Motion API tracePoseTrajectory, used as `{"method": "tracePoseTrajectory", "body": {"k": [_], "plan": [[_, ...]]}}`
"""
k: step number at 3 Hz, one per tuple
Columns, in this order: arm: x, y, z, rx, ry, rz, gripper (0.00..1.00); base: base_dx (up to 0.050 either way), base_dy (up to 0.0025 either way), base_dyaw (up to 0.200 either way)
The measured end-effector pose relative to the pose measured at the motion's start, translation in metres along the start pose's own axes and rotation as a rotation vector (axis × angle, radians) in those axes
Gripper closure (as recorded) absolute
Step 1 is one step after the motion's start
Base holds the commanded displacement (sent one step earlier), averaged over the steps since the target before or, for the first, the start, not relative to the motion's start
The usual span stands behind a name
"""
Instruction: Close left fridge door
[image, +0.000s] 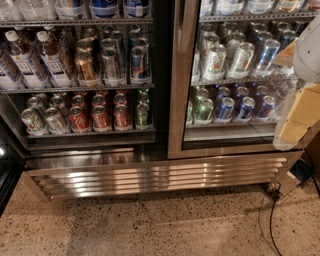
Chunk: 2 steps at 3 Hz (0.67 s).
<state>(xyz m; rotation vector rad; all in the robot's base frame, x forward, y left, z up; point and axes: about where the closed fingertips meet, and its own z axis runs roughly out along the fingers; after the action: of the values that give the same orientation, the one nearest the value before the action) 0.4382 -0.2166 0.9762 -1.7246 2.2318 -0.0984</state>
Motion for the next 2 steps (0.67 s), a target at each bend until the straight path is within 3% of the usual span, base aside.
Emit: {"method": "tracePoseTrajectory", "body": {"k": [1,2], "plan": [[0.0000,0.0000,0.0000,0.000,0.000,0.000,0.00,0.000,-0.00001,-0.200],[0.0000,0.0000,0.0000,0.000,0.000,0.000,0.00,-0.043,0.00214,-0.100]]}}
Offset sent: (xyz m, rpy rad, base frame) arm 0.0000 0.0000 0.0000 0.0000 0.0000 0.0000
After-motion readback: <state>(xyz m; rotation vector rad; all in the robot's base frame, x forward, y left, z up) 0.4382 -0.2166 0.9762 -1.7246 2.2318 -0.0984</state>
